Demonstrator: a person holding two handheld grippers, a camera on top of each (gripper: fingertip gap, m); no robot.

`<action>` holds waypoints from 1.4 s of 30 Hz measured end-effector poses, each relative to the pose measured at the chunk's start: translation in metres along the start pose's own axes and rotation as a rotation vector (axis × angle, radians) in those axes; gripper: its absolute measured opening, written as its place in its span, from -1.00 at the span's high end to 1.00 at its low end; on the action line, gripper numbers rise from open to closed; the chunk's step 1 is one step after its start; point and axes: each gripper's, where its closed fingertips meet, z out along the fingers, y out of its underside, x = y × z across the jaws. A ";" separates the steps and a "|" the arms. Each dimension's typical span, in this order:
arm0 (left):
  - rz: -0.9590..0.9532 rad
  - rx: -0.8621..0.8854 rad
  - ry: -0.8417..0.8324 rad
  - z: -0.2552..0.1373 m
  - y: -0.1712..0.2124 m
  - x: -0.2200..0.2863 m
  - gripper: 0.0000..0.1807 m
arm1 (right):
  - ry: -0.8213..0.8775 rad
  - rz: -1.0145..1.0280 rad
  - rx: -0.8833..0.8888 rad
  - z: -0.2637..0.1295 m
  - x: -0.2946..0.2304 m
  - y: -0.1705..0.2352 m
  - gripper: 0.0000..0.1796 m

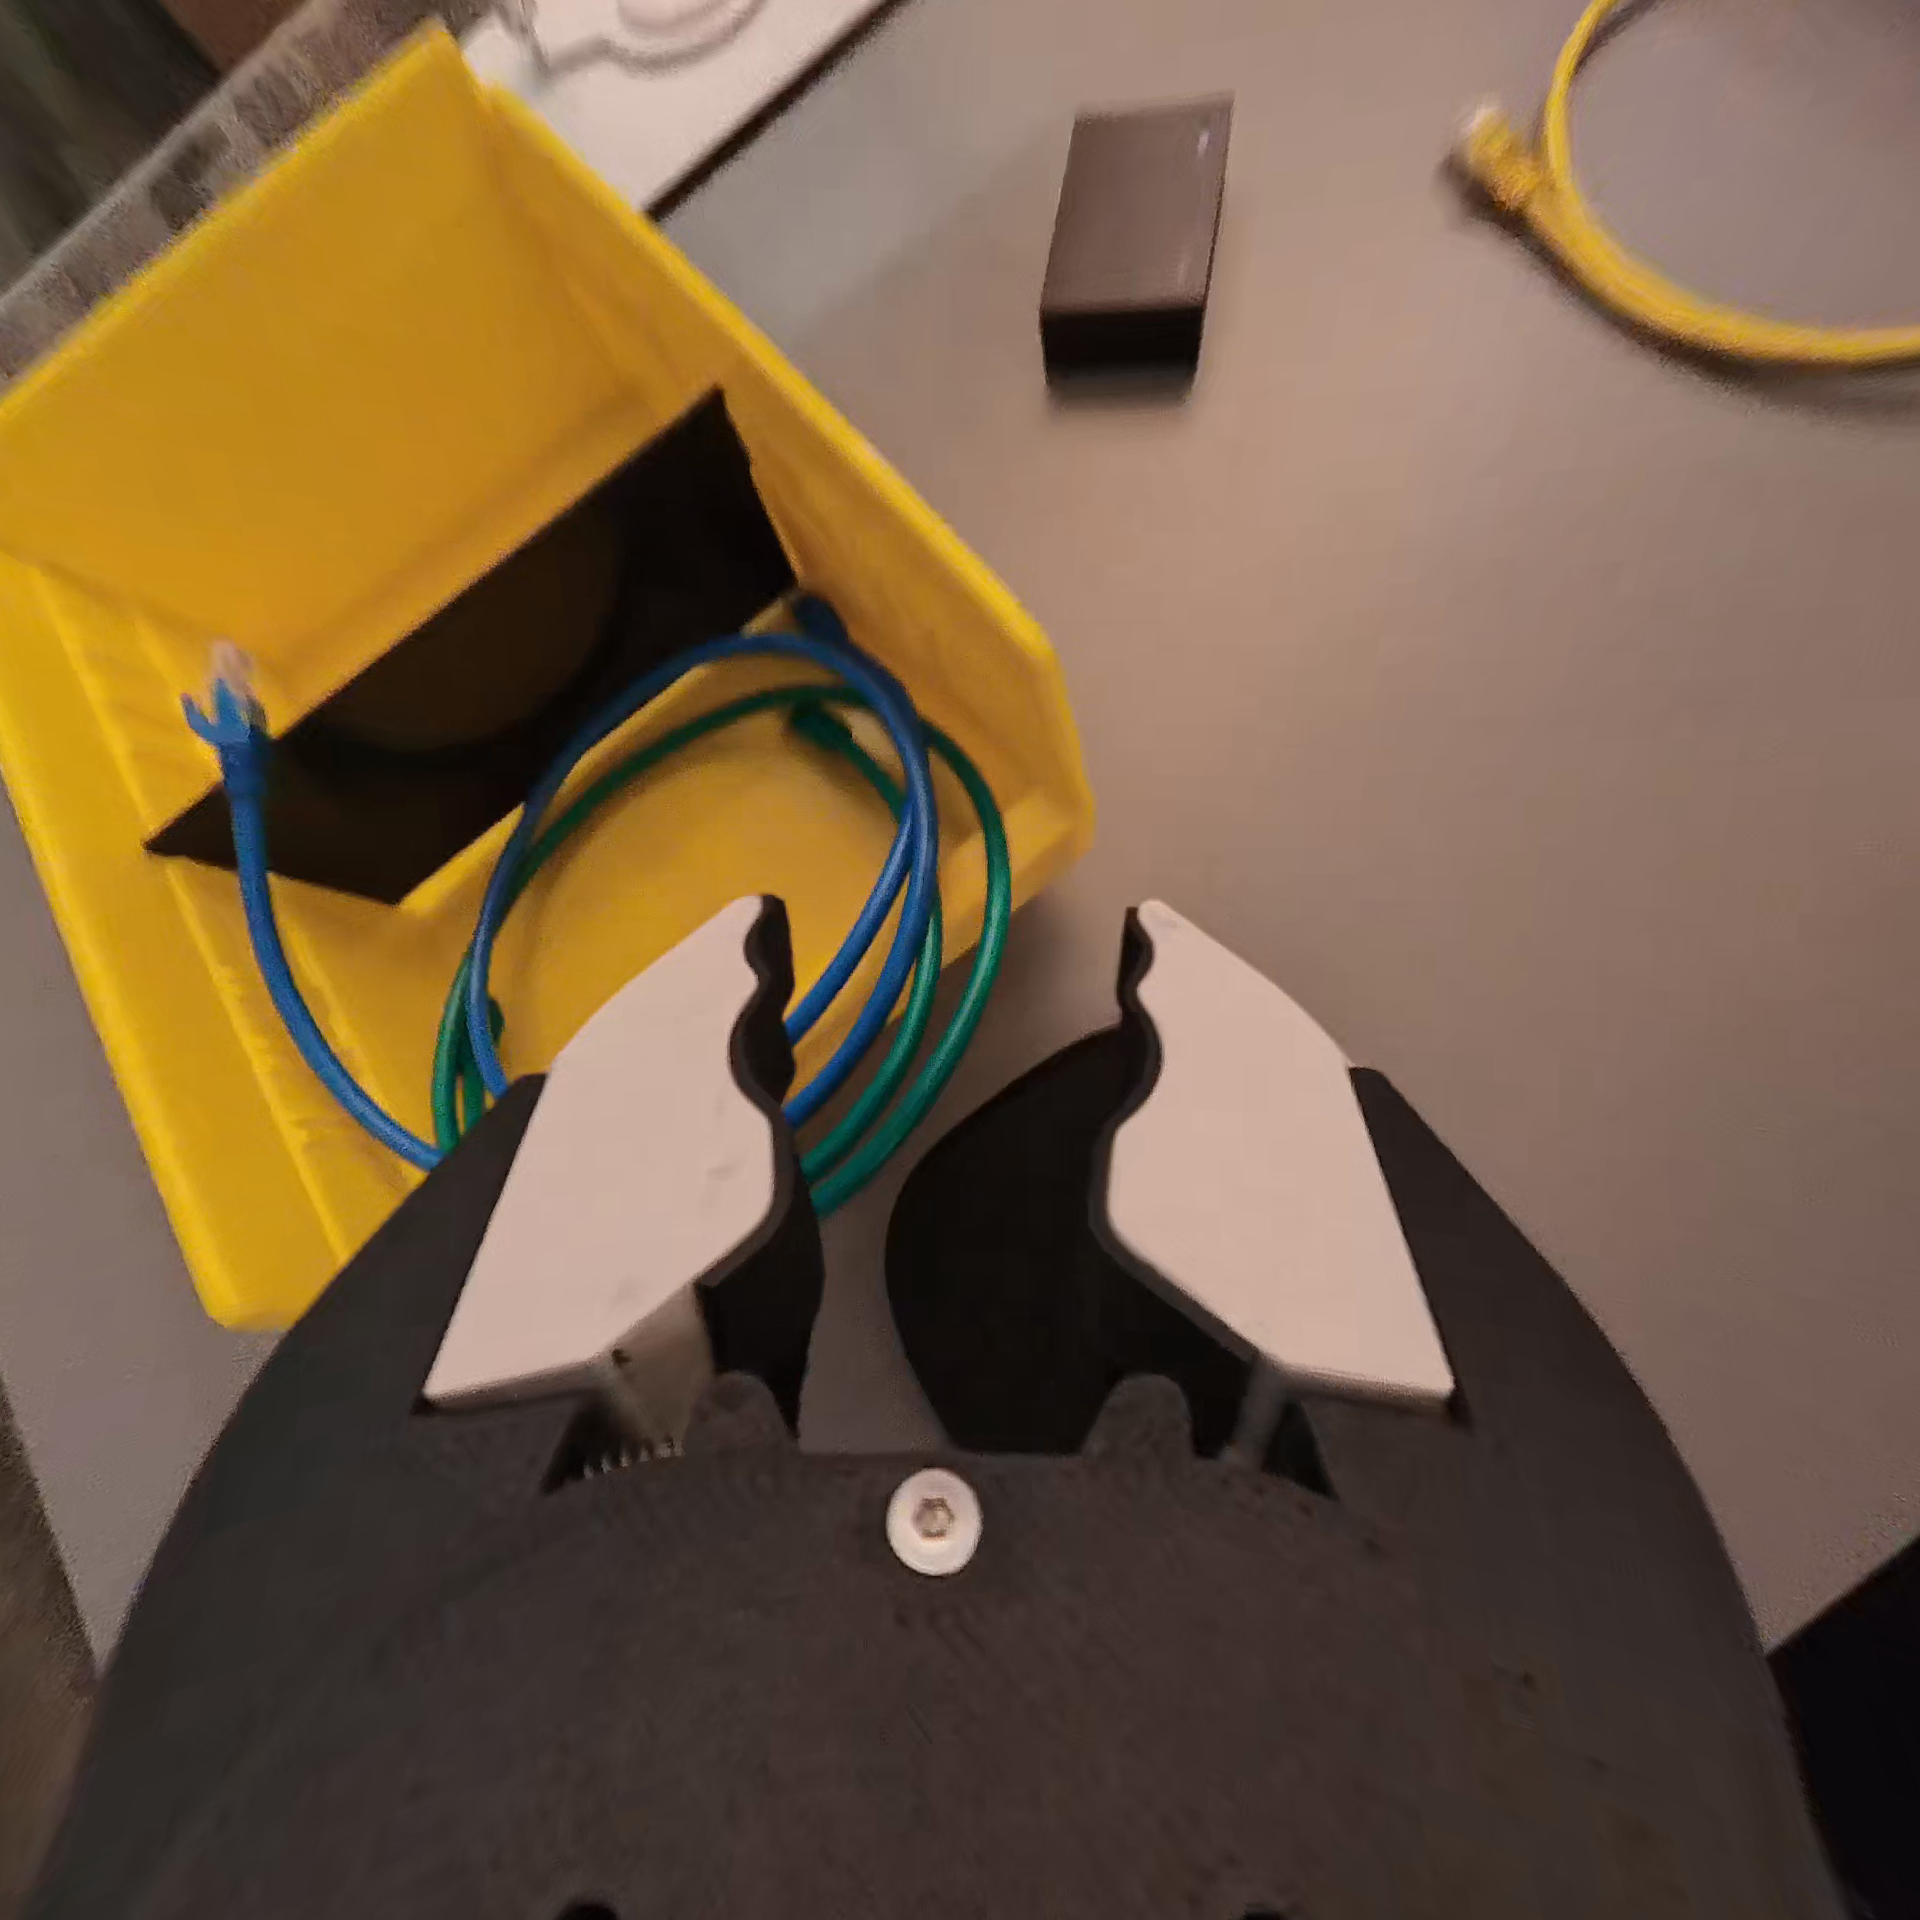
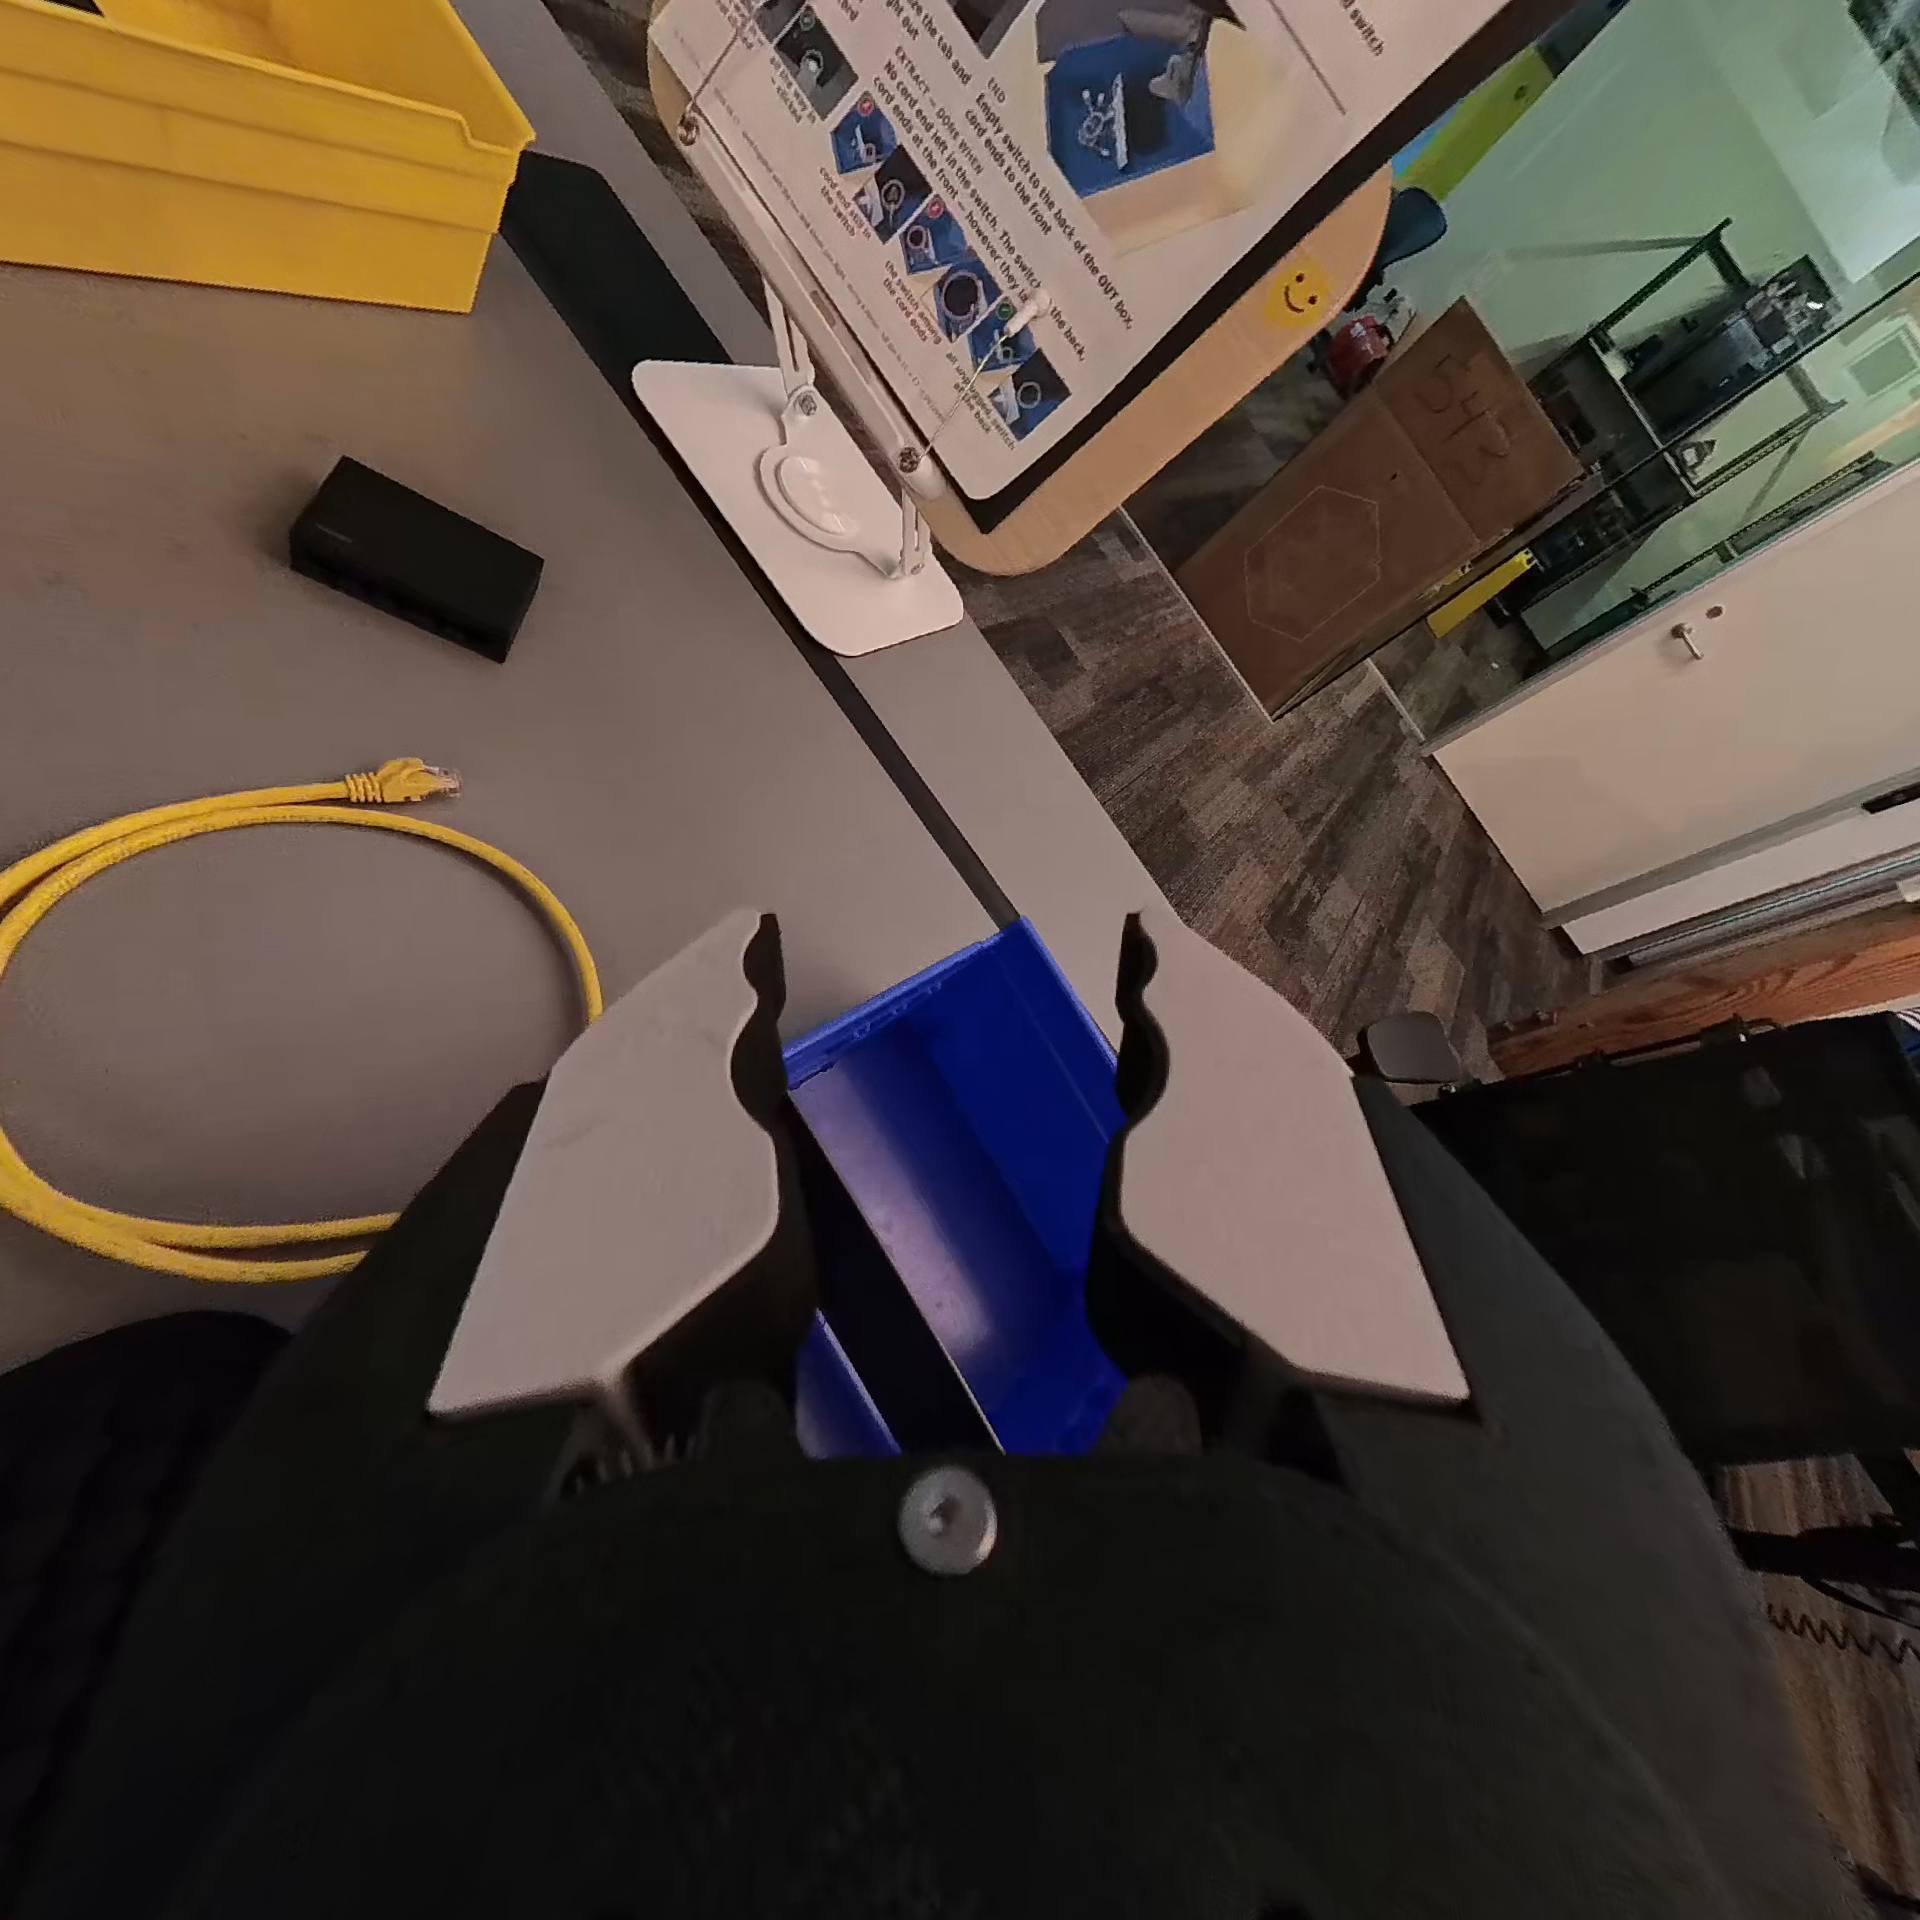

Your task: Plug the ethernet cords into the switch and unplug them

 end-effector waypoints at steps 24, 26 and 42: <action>0.024 -0.478 0.566 0.043 0.023 -0.008 0.88 | -0.051 -0.033 -0.062 0.014 -0.012 0.006 0.33; 0.046 -0.464 0.558 0.038 0.015 -0.010 0.88 | -0.050 -0.031 -0.064 0.014 -0.012 0.007 0.32; 0.038 0.029 0.133 -0.074 -0.160 -0.076 0.94 | -0.043 -0.006 -0.041 0.007 -0.007 0.009 0.33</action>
